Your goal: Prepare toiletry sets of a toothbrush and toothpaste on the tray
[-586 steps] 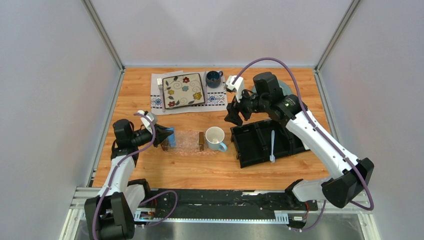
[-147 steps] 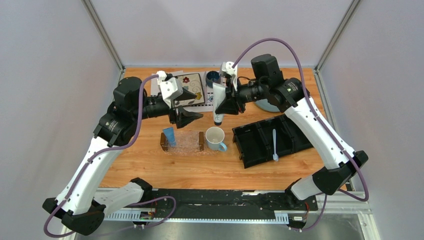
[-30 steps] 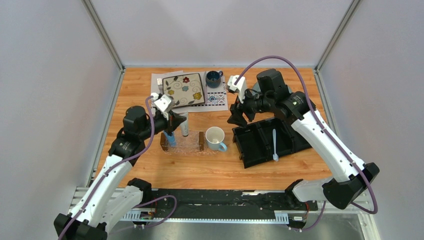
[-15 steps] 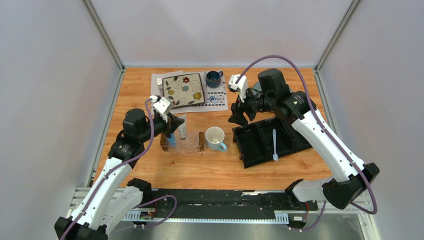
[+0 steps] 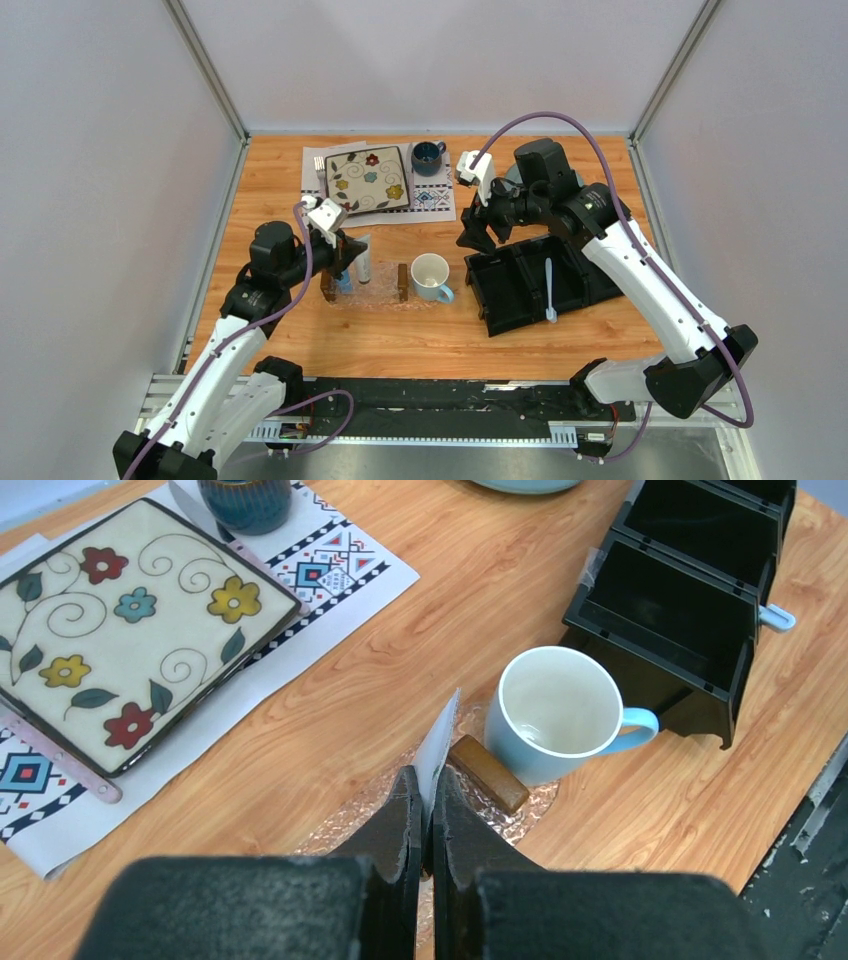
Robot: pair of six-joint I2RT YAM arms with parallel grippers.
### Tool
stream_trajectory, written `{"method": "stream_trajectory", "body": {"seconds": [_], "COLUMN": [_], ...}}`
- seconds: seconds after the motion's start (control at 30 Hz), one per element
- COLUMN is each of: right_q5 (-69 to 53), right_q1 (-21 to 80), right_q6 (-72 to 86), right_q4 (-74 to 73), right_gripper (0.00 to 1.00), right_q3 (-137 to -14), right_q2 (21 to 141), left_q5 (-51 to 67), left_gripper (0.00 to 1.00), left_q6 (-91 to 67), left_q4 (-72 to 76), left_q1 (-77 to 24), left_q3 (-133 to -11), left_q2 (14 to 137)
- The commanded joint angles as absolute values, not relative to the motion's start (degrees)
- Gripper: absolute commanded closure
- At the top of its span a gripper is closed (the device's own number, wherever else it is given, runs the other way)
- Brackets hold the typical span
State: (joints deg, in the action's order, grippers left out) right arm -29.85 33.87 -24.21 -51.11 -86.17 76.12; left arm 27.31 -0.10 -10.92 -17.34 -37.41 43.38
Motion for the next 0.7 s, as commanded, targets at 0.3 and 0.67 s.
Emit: {"method": "stream_trajectory", "body": {"seconds": [0.3, 0.67], "right_q5": [-29.88, -29.88], "right_q1": [33.66, 33.66], "right_q6": [-24.52, -24.61], "right_q4": [-48.87, -48.95], "right_gripper": [0.35, 0.35], "right_q3": [-86.48, -86.40], "right_q2": [75.67, 76.02], "left_q5": [26.02, 25.49], "left_gripper": [1.00, 1.00], "left_q6": [-0.09, -1.23], "left_q4": [-5.54, -2.90], "left_q1": [-16.35, -16.08], "left_q3": [-36.83, -35.33], "left_q2": [42.36, 42.63]}}
